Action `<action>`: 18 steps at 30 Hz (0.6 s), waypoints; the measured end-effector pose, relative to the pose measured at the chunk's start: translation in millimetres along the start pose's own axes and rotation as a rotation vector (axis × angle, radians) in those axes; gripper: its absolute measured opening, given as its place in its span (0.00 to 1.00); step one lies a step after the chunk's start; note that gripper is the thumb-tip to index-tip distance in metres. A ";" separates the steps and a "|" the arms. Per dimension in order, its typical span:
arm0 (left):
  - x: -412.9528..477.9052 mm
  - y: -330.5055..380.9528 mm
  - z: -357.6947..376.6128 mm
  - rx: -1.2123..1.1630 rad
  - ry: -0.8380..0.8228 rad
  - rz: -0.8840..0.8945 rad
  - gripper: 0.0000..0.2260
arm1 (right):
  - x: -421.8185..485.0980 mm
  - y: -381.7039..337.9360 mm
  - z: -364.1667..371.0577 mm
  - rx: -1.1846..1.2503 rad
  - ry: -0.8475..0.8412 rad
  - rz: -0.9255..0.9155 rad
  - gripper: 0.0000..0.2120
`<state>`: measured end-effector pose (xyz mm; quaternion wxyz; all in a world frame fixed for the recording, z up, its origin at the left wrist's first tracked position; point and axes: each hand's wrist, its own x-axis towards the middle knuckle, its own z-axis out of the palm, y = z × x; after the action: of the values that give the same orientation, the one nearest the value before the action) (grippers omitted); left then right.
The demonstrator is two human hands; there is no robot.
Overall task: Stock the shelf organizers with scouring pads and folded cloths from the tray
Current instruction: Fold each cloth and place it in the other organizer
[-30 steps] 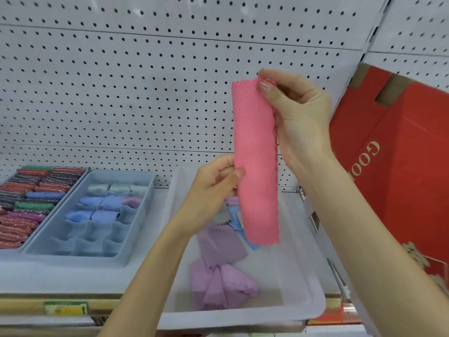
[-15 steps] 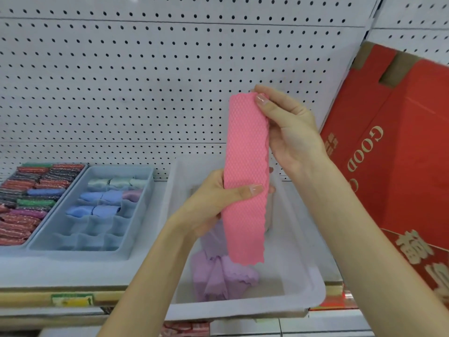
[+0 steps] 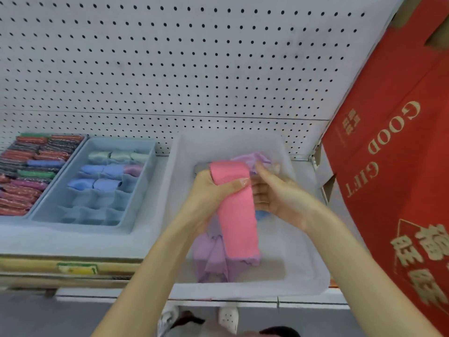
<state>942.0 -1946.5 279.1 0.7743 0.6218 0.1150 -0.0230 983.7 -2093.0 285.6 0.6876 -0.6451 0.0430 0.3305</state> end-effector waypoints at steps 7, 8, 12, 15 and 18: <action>-1.6 -3.6 -5.1 -0.043 -0.071 -0.041 0.08 | 7.2 7.2 7.7 0.086 -0.097 -0.193 0.06; -1.5 -3.8 -6.6 -0.042 -0.073 -0.053 0.08 | 8.5 8.1 8.2 0.088 -0.094 -0.202 0.05; -2.8 -2.1 -11.3 -0.035 -0.078 -0.092 0.08 | 8.9 11.4 11.1 0.076 -0.068 -0.230 0.05; -4.5 -0.1 -15.3 -0.014 -0.082 -0.106 0.10 | 8.3 11.6 11.7 0.023 -0.021 -0.275 0.06; -6.2 4.1 -23.1 0.110 -0.102 -0.047 0.11 | 5.0 7.2 9.5 -0.059 0.019 -0.327 0.05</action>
<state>933.3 -1923.8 279.8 0.7431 0.6585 0.0884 -0.0793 980.4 -2082.7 278.5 0.7125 -0.6665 -0.0659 0.2093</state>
